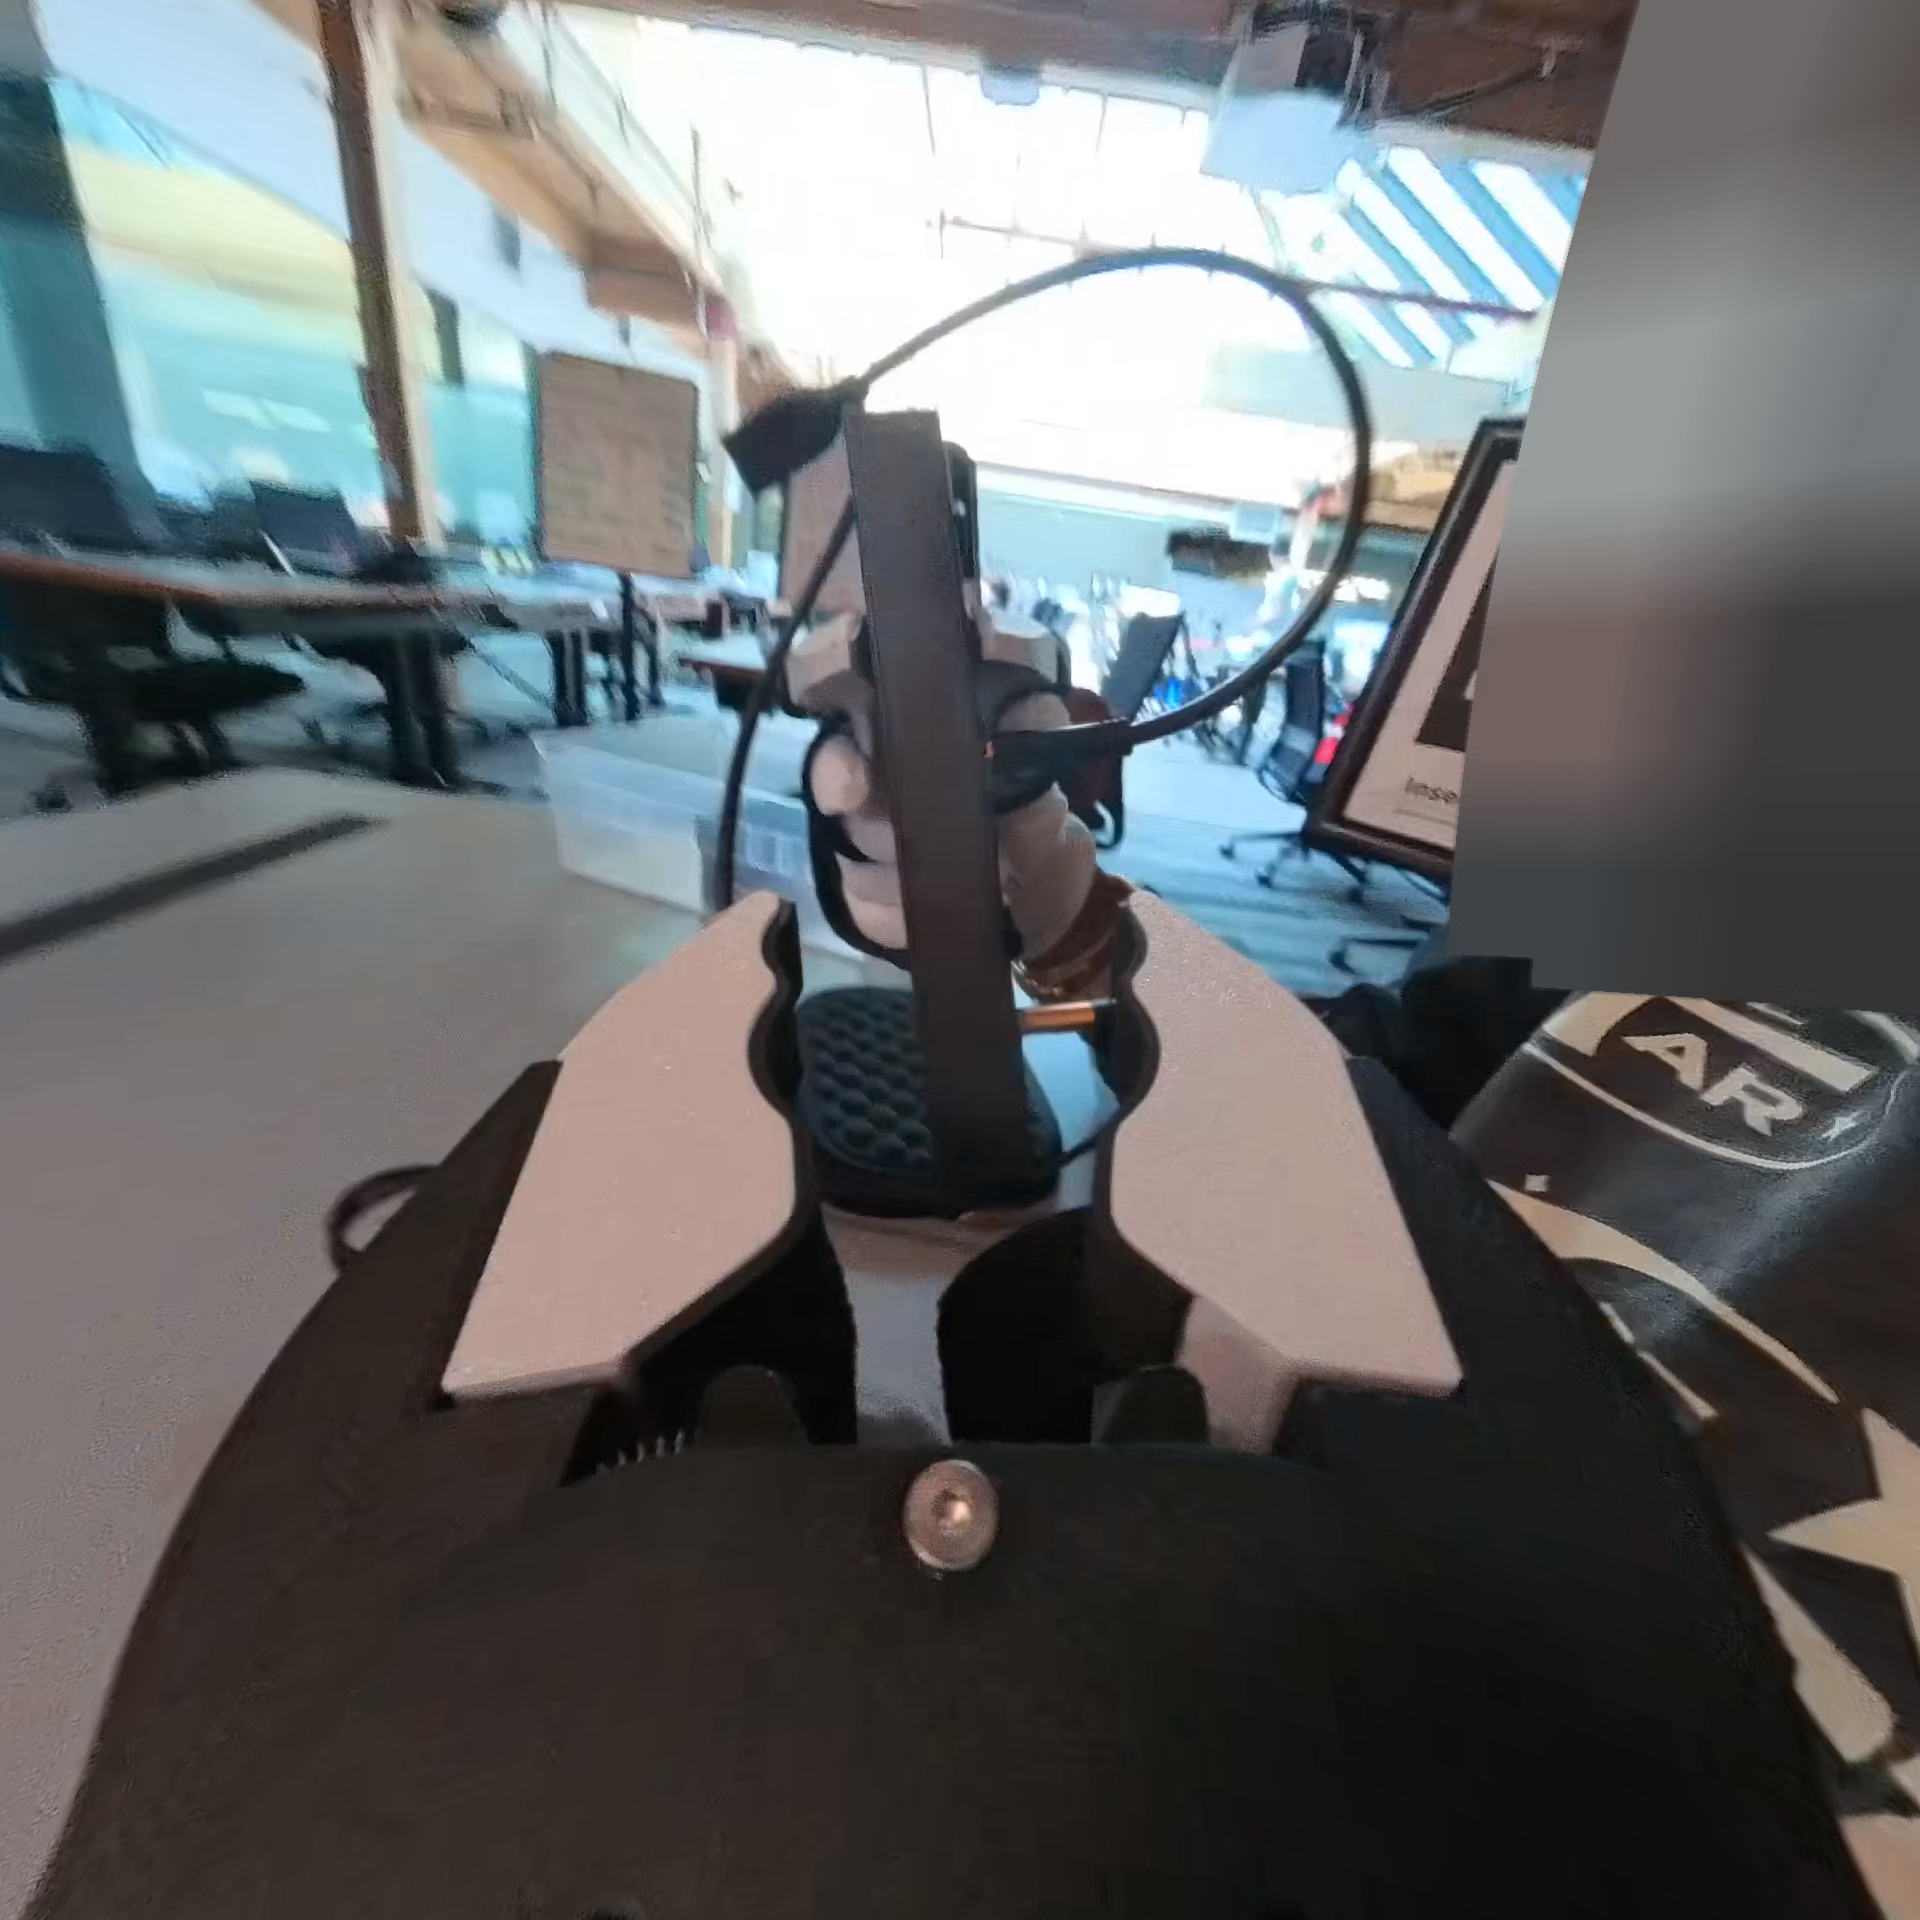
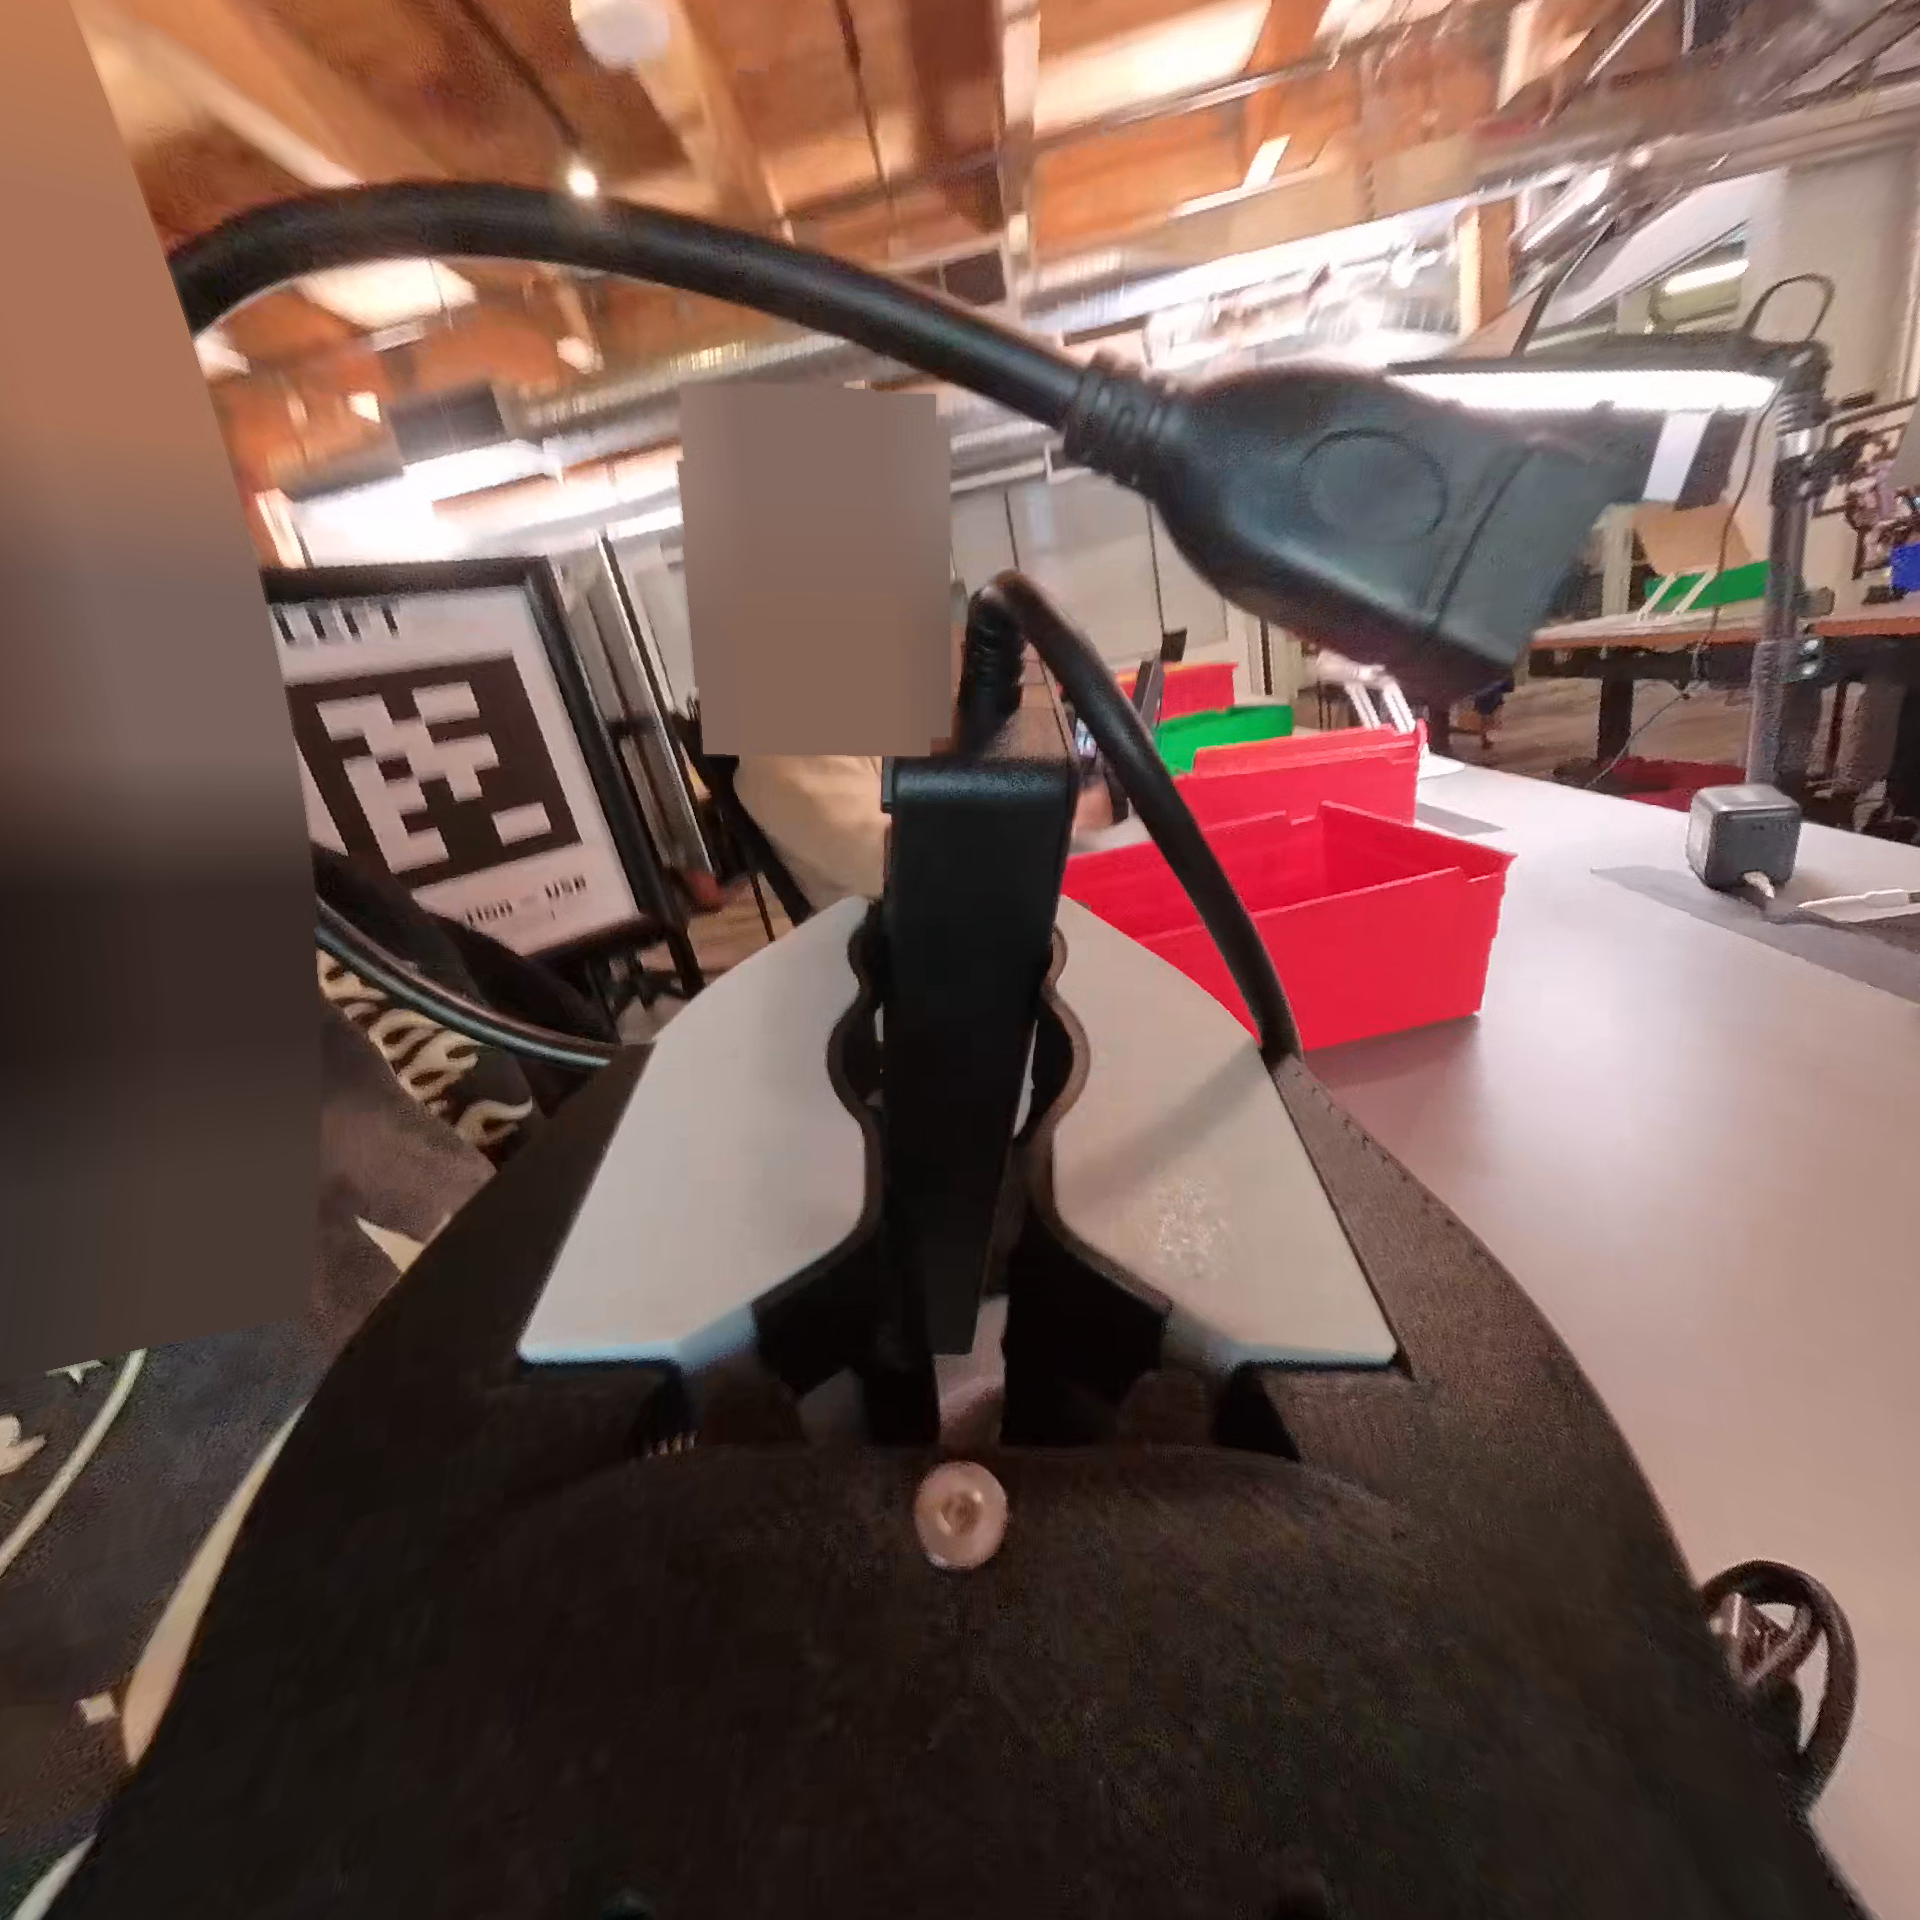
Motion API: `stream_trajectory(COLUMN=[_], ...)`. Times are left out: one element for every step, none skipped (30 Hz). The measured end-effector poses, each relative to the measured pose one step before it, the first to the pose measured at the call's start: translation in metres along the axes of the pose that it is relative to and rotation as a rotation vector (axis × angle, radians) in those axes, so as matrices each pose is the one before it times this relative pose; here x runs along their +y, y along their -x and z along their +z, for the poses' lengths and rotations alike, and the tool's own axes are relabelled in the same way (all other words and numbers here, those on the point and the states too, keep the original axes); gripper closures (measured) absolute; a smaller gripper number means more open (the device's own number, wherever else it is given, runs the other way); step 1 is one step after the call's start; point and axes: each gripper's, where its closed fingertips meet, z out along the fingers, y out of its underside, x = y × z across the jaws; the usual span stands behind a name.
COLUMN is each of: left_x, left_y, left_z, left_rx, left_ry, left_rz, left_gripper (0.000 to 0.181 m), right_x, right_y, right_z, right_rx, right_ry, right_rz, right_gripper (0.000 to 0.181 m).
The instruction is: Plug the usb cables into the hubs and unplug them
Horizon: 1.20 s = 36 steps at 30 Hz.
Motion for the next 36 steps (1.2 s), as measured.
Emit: stream_trajectory(left_x=[0.00668, 0.00655, 0.00574, 0.00456, 0.00398, 0.00411, 0.00297, 0.00216, 0.00084, -0.00065, -0.00017, 0.00061, 0.00043, 0.00103, 0.00117, 0.00021, -0.00056, -0.00082, -0.00038, -0.00087, -0.00116, -0.00057, -0.00066, 0.00098, 0.00074, 0.00049, 0.00067, 0.00107, 0.00156, 0.00102, 0.00048, -0.00012, 0.00003, 0.00088, 0.00311, 0.00539], left_y=[-0.00241, -0.00246, -0.00199, -0.00407, 0.00096, 0.00377, 0.00229, 0.00435, 0.00498, 0.00634, 0.00936, 0.01136, 0.01546, 0.01664, 0.01607, 0.01378, 0.00939, 0.00475, 0.00058, -0.00240, -0.00326, -0.00205, -0.00051, 0.00000, -0.00105, -0.00087, -0.00012, 0.00031, 0.00006, 0.00021, 0.00113, 0.00182, 0.00181, 0.00307, 0.01185, 0.01761], left_z=[0.00856, 0.00967, 0.00963, 0.00881, 0.00682, 0.00437, 0.00199, 0.00047, -0.00065, -0.00186, -0.00290, -0.00366, -0.00497, -0.00554, -0.00567, -0.00513, -0.00411, -0.00295, -0.00184, -0.00115, -0.00056, -0.00028, -0.00012, 0.00000, 0.00029, 0.00018, -0.00019, -0.00032, -0.00018, -0.00027, -0.00054, -0.00076, -0.00051, -0.00039, -0.00124, -0.00188], left_rx=[0.0165, 0.0100, 0.0038, 0.0180, -0.0128, -0.0267, -0.0130, -0.0274, -0.0343, -0.0503, -0.0793, -0.1005, -0.1352, -0.1385, -0.1299, -0.1109, -0.0789, -0.0486, -0.0228, -0.0046, 0.0005, -0.0076, -0.0114, -0.0050, 0.0076, 0.0077, 0.0016, 0.0009, 0.0051, 0.0052, -0.0014, -0.0081, -0.0089, -0.0187, -0.0665, -0.0622], left_ry=[0.0516, 0.0499, 0.0471, 0.0412, 0.0370, 0.0350, 0.0232, 0.0137, -0.0002, -0.0143, -0.0074, 0.0031, 0.0034, 0.0090, 0.0080, -0.0026, -0.0131, -0.0200, -0.0160, -0.0156, -0.0120, -0.0028, -0.0009, 0.0049, -0.0010, -0.0050, -0.0039, -0.0022, 0.0020, -0.0016, -0.0010, -0.0004, -0.0003, 0.0050, 0.0148, 0.0185], left_rz=[-0.0141, 0.0063, 0.0135, 0.0206, 0.0171, 0.0224, 0.0275, 0.0191, 0.0098, 0.0213, 0.0338, 0.0519, 0.0605, 0.0657, 0.0732, 0.0679, 0.0648, 0.0620, 0.0389, 0.0178, 0.0167, 0.0223, 0.0187, 0.0111, -0.0063, -0.0124, -0.0105, -0.0095, -0.0148, -0.0208, -0.0166, -0.0089, -0.0075, -0.0143, -0.0279, -0.0506], left_gripper=[0.125, 0.126, 0.127, 0.131, 0.136, 0.149, 0.152, 0.153, 0.154, 0.156, 0.157, 0.157, 0.157, 0.157, 0.157, 0.157, 0.157, 0.157, 0.157, 0.157, 0.156, 0.156, 0.157, 0.156, 0.157, 0.156, 0.156, 0.156, 0.157, 0.156, 0.156, 0.156, 0.156, 0.156, 0.157, 0.156], right_x=[0.00554, 0.00508, 0.00451, 0.00396, 0.00298, 0.00165, 0.00061, -0.00033, -0.00020, -0.00068, -0.00153, -0.00188, -0.00225, -0.00217, -0.00120, 0.00008, 0.00146, 0.00243, 0.00358, 0.00437, 0.00483, 0.00498, 0.00512, 0.00264, 0.00192, 0.00150, 0.00056, 0.00013, 0.00070, 0.00065, -0.00074, -0.00120, -0.00129, 0.00004, 0.00501, 0.00825], right_y=[0.00119, 0.00087, 0.00075, 0.00106, 0.00231, 0.00278, 0.00039, -0.00203, -0.00272, -0.00324, -0.00536, -0.00814, -0.00813, -0.00689, -0.00448, -0.00292, -0.00070, 0.00198, 0.00204, 0.00166, 0.00278, 0.00344, 0.00330, 0.00401, 0.00338, 0.00133, -0.00176, 0.00003, 0.00034, 0.00040, 0.00040, 0.00048, 0.00035, 0.00036, 0.00131, 0.00454], right_z=[0.00411, 0.00406, 0.00376, 0.00316, 0.00245, 0.00187, 0.00149, 0.00098, 0.00106, 0.00088, 0.00055, -0.00049, -0.00217, -0.00266, -0.00228, -0.00115, 0.00025, 0.00214, 0.00368, 0.00504, 0.00564, 0.00566, 0.00510, 0.00400, 0.00309, 0.00245, 0.00161, 0.00109, 0.00080, 0.00089, 0.00091, 0.00105, 0.00092, 0.00096, 0.00113, 0.00188], right_rx=[-0.0014, -0.0029, -0.0040, -0.0072, -0.0158, -0.0177, 0.0004, 0.0211, 0.0305, 0.0375, 0.0539, 0.0755, 0.0776, 0.0696, 0.0528, 0.0416, 0.0269, 0.0122, 0.0133, 0.0154, 0.0079, 0.0036, 0.0039, -0.0025, 0.0011, 0.0158, 0.0373, 0.0232, 0.0161, 0.0137, 0.0128, 0.0095, 0.0067, 0.0038, -0.0069, -0.0266], right_ry=[0.0304, 0.0266, 0.0220, 0.0191, 0.0140, 0.0081, 0.0033, 0.0004, 0.0044, 0.0042, 0.0019, 0.0028, 0.0004, 0.0017, 0.0096, 0.0186, 0.0244, 0.0234, 0.0239, 0.0237, 0.0242, 0.0256, 0.0296, 0.0169, 0.0142, 0.0123, 0.0059, 0.0037, 0.0106, 0.0104, -0.0009, -0.0052, -0.0055, 0.0032, 0.0342, 0.0512], right_rz=[-0.0127, -0.0051, -0.0009, 0.0001, 0.0002, 0.0020, 0.0010, -0.0071, -0.0170, -0.0133, -0.0045, -0.0069, -0.0180, -0.0234, -0.0197, -0.0103, -0.0098, -0.0157, -0.0163, -0.0195, -0.0249, -0.0243, -0.0174, -0.0144, -0.0187, -0.0251, -0.0311, -0.0334, -0.0200, -0.0118, -0.0044, 0.0018, 0.0022, 0.0047, 0.0005, -0.0064], right_gripper=[0.155, 0.155, 0.155, 0.155, 0.154, 0.154, 0.155, 0.155, 0.155, 0.153, 0.149, 0.146, 0.146, 0.146, 0.147, 0.148, 0.149, 0.151, 0.151, 0.151, 0.151, 0.152, 0.153, 0.154, 0.156, 0.161, 0.164, 0.164, 0.164, 0.164, 0.164, 0.164, 0.164, 0.164, 0.164, 0.164])
